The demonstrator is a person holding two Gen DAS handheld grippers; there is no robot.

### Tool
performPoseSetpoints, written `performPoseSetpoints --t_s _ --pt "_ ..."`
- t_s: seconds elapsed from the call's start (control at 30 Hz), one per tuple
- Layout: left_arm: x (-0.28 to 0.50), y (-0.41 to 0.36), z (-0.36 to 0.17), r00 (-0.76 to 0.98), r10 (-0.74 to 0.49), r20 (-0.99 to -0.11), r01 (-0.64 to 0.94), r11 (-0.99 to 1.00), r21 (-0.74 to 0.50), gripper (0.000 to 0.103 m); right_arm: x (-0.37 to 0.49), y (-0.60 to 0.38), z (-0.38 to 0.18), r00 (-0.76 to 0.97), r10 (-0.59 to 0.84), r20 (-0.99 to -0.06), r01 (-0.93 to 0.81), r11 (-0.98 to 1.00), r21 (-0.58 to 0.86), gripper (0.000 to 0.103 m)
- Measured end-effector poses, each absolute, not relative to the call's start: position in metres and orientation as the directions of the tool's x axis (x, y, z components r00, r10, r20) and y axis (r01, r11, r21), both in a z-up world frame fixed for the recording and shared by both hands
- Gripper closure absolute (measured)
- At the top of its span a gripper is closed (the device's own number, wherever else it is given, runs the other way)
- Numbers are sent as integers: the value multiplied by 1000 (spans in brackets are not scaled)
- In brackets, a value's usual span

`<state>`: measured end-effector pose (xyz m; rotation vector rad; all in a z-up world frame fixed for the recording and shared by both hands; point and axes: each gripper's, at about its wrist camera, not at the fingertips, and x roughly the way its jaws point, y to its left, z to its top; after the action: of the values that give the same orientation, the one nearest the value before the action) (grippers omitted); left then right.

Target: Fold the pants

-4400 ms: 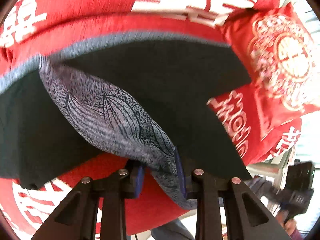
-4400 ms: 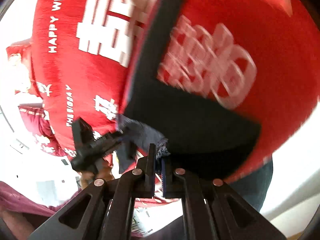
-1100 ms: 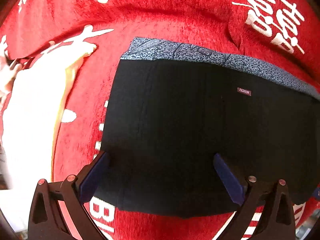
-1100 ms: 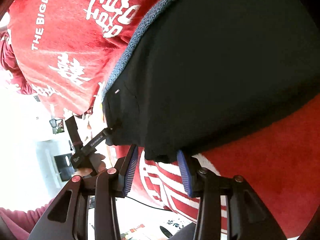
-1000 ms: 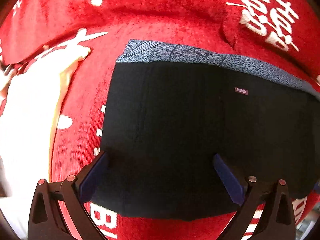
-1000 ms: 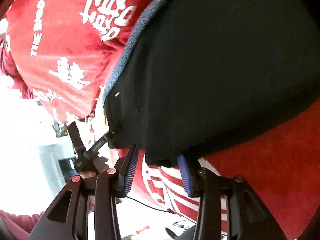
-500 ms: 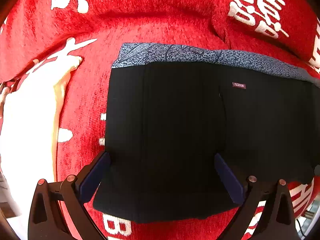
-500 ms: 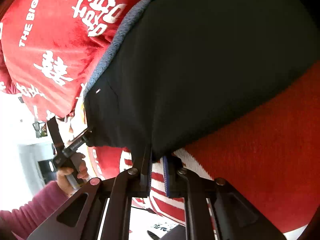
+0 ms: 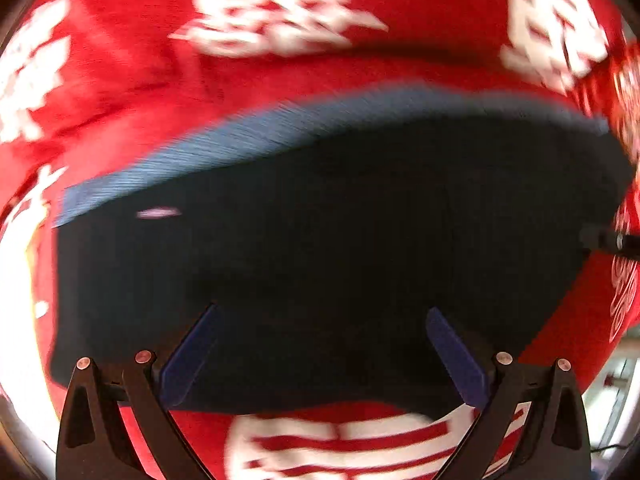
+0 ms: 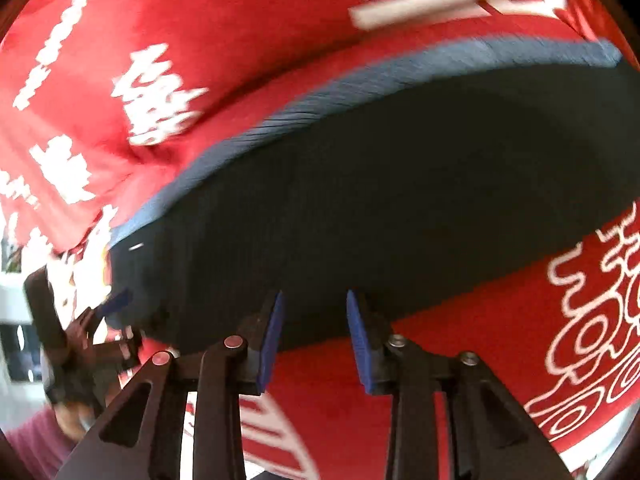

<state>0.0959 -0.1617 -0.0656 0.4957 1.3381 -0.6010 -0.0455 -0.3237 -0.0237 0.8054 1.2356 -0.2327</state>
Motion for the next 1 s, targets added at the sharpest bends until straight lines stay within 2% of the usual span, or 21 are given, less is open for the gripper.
performPoseSetpoints --t_s 0.07,0.17,0.3,0.4,0.47,0.53,0.67,0.83,0.9,1.0 --pt "90 -171 -68 163 -77 -984 647 761 47 0 -51 -333 -21 376 290 -880 582 665 468 68" --pt "100 -179 -52 161 -108 -981 631 775 18 0 -53 -342 -1 428 225 -875 531 721 445 68" --pt "126 -210 -43 228 -120 -966 622 782 50 0 -24 -376 4 448 176 -877 524 743 417 68" --pt "151 -238 -58 257 -97 -962 567 821 69 0 10 -388 -4 432 163 -887 501 775 386 68" --pt "153 -234 -78 259 -38 -965 516 850 105 0 26 -391 -12 411 161 -897 472 805 360 68" --pt "156 -227 -83 250 -67 -966 450 891 54 0 45 -391 -29 373 159 -914 445 834 326 68" --pt "156 -213 -87 226 -110 -968 374 927 -18 0 70 -400 -36 410 95 -907 419 864 280 68" --pt "156 -213 -86 234 -86 -968 368 930 6 0 74 -426 -27 392 84 -916 501 815 289 67" --pt "153 -216 -83 242 -76 -967 373 928 21 0 53 -432 -10 427 100 -899 495 806 325 56" --pt "149 -221 -79 245 -68 -967 377 926 31 0 6 -440 11 421 48 -906 500 821 277 52"
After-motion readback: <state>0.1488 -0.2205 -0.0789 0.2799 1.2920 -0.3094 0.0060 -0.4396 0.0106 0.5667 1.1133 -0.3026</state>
